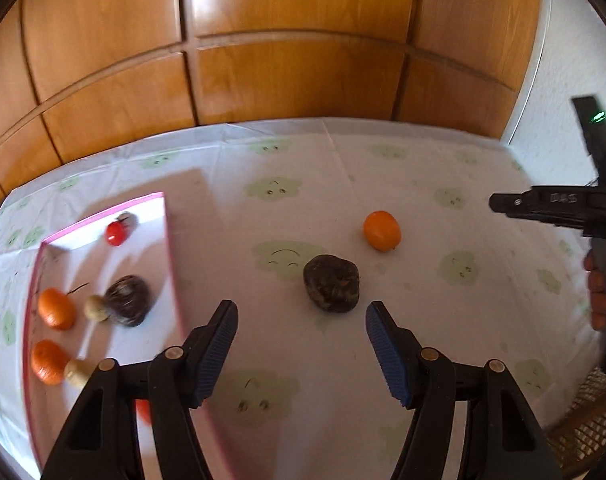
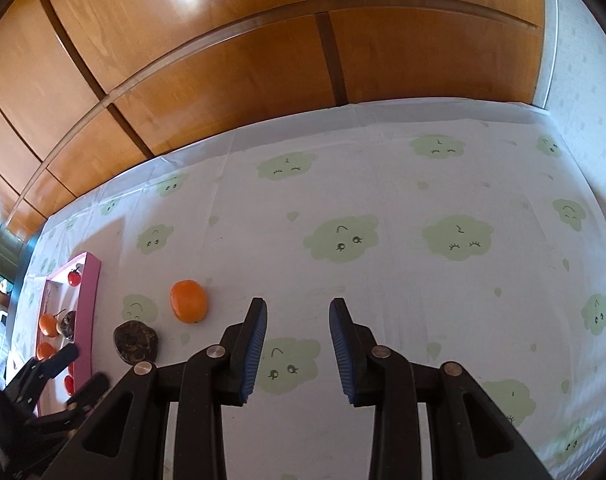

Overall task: Organize fruits
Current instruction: 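Reach to the large dark brown lumpy fruit and grasp it with the left tool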

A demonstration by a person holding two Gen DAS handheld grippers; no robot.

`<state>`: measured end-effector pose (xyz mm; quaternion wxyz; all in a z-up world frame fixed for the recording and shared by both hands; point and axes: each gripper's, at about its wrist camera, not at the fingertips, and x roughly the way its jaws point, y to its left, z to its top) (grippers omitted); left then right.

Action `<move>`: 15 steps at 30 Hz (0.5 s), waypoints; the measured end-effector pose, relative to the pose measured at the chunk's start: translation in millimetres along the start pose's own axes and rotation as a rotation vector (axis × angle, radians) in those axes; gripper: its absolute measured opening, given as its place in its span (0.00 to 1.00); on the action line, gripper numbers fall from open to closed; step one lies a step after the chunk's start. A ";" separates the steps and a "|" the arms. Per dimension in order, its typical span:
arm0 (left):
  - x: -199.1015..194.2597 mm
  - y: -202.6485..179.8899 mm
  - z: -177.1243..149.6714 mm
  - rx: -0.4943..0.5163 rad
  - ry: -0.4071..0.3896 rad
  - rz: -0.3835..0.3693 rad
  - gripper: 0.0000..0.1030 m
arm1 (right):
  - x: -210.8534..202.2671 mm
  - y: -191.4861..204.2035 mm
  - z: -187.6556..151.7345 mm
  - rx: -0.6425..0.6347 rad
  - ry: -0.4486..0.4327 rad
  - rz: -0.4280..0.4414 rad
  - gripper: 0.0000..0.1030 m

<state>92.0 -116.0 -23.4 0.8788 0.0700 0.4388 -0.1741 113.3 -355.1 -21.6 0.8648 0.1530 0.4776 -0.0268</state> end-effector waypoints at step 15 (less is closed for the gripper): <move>78.4 -12.0 19.5 0.014 0.123 -0.013 0.48 | 0.3 7.5 1.1 -0.031 -0.010 0.001 0.33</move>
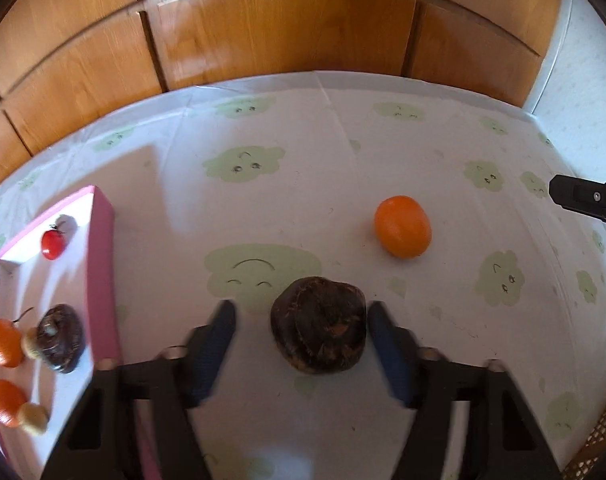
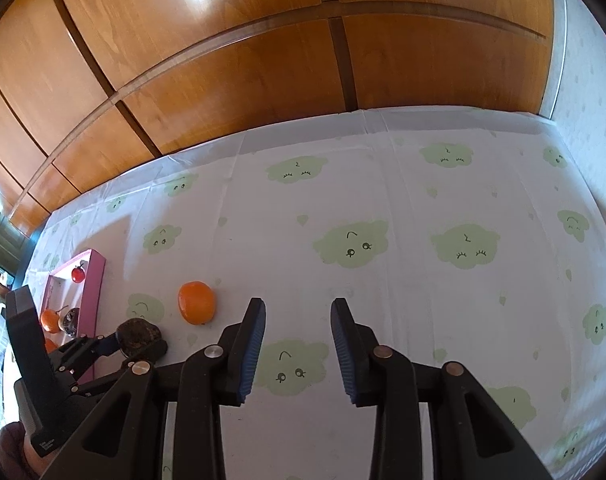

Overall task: Organize fruits
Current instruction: 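Reach to the large dark brown lumpy fruit and grasp it with the left tool, then lift the dark brown fruit with the left tool while the right tool grasps the orange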

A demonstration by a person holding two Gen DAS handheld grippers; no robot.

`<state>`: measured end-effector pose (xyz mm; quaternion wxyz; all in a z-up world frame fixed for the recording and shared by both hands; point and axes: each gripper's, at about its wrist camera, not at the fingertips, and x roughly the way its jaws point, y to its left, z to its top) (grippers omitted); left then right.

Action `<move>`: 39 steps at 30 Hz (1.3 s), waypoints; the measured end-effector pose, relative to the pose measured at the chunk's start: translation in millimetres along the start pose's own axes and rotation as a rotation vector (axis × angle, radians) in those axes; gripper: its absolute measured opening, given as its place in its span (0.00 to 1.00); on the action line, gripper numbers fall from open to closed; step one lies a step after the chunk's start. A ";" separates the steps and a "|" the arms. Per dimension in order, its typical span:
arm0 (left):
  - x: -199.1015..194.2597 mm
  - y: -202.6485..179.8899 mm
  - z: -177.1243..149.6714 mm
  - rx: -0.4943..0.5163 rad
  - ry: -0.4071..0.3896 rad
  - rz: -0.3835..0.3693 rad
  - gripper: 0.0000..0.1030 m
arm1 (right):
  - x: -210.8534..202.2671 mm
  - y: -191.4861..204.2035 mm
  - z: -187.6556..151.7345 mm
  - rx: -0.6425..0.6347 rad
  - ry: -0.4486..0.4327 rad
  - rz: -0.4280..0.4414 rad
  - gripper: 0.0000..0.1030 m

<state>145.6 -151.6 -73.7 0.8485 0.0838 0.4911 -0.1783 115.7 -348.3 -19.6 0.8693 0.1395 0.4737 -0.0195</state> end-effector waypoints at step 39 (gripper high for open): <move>-39.1 -16.7 -84.7 0.050 -0.113 -0.079 0.40 | 111.4 114.3 12.0 -0.373 0.266 -0.012 0.36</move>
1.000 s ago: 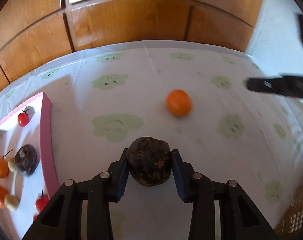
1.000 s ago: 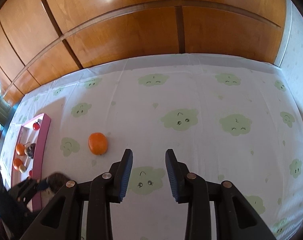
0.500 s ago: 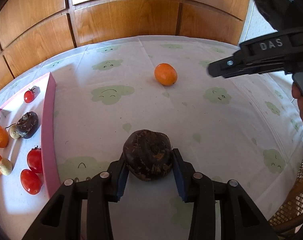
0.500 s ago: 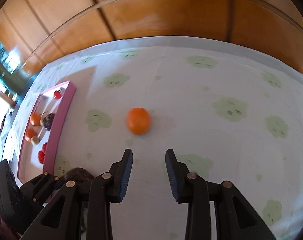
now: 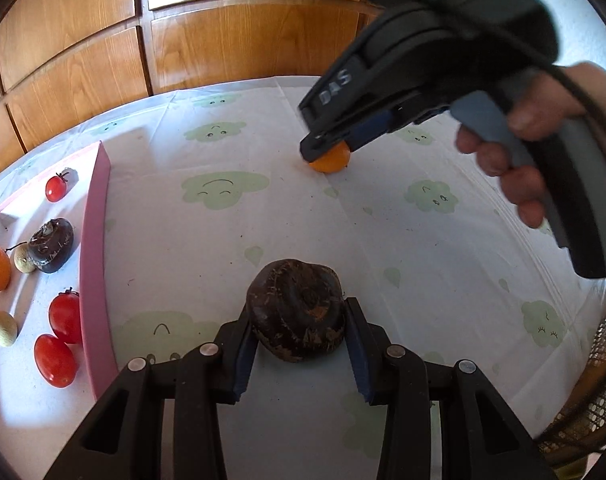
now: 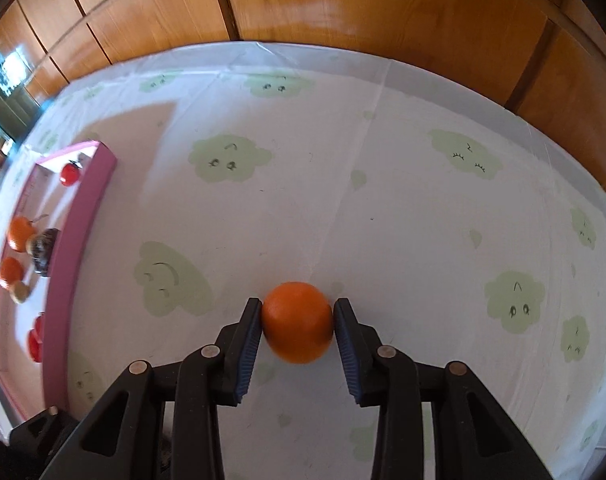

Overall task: Organize fruits
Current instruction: 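Lift the dark brown fruit with the left tool while the right tool grasps the orange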

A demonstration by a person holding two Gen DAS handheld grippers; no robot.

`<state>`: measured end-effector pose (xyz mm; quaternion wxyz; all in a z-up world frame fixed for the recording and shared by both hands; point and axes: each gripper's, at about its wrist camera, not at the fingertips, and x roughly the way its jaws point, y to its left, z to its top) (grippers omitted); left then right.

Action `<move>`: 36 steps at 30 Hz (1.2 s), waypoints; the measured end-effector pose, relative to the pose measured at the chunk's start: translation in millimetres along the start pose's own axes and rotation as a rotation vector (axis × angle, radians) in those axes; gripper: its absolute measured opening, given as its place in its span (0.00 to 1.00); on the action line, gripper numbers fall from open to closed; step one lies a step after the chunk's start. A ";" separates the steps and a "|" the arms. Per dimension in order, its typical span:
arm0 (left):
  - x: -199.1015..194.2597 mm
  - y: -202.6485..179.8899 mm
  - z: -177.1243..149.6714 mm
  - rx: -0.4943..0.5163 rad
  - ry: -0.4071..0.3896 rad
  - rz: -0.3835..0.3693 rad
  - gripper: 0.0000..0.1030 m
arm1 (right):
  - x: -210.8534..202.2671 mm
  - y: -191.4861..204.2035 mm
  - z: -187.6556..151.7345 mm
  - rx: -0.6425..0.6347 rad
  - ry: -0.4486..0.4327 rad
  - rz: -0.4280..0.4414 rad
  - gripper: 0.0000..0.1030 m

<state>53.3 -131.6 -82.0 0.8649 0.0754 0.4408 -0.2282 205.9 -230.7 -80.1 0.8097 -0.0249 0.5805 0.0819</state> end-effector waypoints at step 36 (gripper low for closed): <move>-55.3 7.6 13.2 -0.044 -0.069 0.014 0.39 | -21.8 -20.5 -80.9 -0.020 -0.013 -0.032 0.34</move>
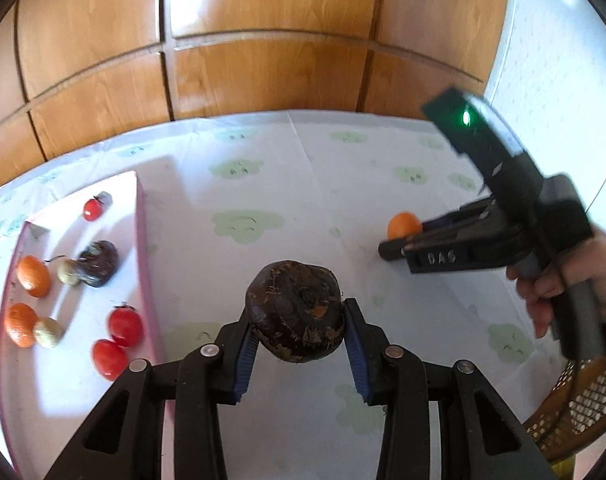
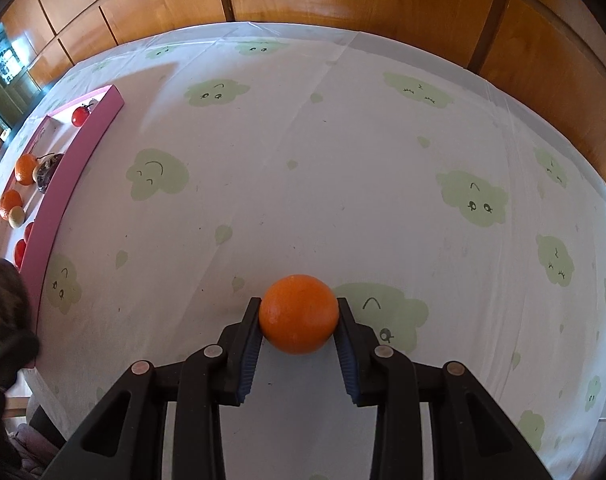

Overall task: Organize fruits
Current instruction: 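Lift the dark brown fruit with the left tool while the right tool grasps the orange, then carry the dark brown fruit into the pink tray and open the left tool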

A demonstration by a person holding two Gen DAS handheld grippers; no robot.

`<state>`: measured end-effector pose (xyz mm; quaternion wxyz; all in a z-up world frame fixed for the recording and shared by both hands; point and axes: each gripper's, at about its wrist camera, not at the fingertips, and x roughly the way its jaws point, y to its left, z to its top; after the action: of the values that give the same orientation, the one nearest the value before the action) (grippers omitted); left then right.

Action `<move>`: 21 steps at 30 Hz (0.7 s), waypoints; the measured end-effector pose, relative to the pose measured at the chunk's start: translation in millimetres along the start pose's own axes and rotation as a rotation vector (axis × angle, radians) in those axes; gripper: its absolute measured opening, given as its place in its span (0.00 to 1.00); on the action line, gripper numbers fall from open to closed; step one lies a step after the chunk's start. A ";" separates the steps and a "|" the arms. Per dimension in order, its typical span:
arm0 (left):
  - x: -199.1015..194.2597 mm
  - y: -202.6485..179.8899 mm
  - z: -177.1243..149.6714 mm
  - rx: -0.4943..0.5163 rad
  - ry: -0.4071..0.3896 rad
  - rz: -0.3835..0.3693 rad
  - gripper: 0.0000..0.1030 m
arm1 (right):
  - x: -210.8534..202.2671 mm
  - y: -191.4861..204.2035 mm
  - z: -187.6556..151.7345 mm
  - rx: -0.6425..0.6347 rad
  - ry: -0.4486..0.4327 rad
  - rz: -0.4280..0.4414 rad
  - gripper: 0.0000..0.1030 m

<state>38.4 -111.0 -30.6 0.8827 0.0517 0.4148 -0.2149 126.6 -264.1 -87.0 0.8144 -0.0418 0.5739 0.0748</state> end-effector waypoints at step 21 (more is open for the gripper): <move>-38.7 43.6 -1.4 -0.114 -0.043 0.075 0.39 | -1.0 11.6 -3.6 -0.058 -0.024 -0.045 0.34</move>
<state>34.0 -58.3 -6.1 0.9004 0.0123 0.4048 -0.1590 121.0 -253.3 -87.1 0.8212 -0.0775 0.5605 0.0735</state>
